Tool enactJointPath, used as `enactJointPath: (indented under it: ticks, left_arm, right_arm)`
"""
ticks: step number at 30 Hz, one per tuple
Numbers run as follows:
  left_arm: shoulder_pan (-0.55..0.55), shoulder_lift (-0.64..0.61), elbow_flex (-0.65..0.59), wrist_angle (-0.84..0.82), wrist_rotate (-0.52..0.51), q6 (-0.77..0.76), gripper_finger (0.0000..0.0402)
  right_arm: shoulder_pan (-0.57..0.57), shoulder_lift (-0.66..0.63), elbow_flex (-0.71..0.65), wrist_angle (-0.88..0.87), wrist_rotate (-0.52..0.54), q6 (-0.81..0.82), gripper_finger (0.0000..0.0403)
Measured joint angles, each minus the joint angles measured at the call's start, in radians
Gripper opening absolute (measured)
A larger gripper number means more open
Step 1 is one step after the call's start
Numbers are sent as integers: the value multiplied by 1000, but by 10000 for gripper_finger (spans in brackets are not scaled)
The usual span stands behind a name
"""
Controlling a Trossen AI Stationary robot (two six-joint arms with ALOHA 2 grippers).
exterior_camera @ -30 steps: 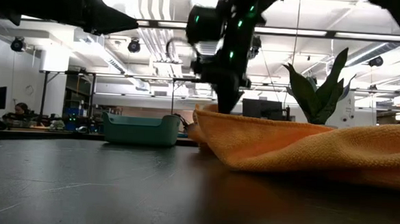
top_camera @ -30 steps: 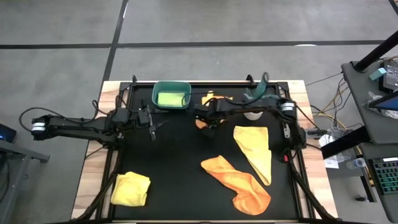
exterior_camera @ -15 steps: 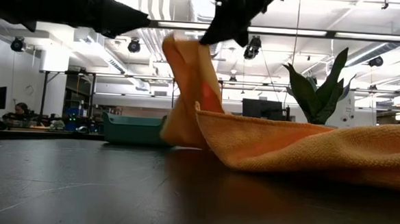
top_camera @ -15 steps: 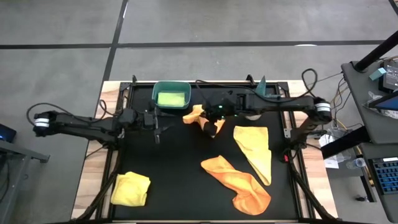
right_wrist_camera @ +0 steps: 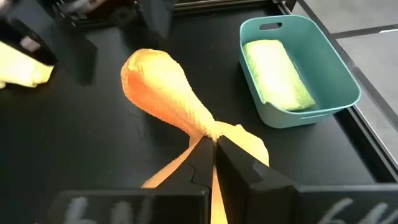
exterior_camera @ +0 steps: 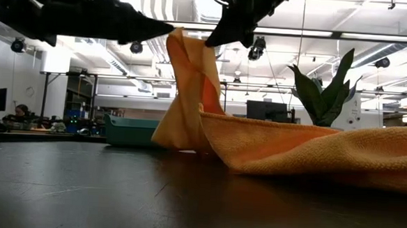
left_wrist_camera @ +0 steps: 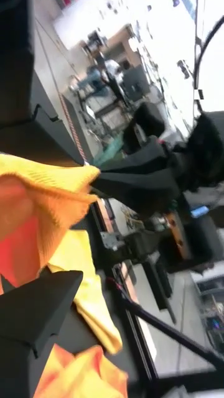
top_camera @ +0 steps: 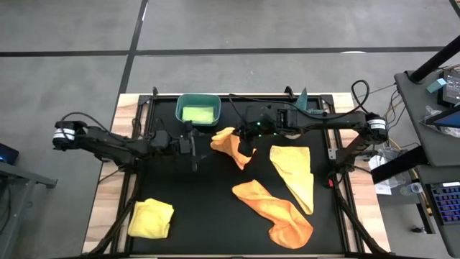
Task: Fold microfiber towels
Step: Fold the top orange microfiber cloth
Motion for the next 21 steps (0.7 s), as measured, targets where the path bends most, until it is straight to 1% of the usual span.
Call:
enactJointPath:
  ticks: [5,9,12,15,21]
  left_arm:
    - [1,89,52,2,-22,1,266]
    - [1,120,84,4,-42,2,234]
    - [1,120,88,2,-72,2,194]
    - [1,103,84,2,-74,2,146]
    - [1,85,83,-7,-74,2,31]
  right_arm:
    - [0,1,0,0,0,-6,8]
    - [0,2,0,-1,0,-7,8]
    - [0,2,0,-1,0,-7,8]
    - [0,2,0,-2,0,-10,8]
    - [0,2,0,7,4,2,8]
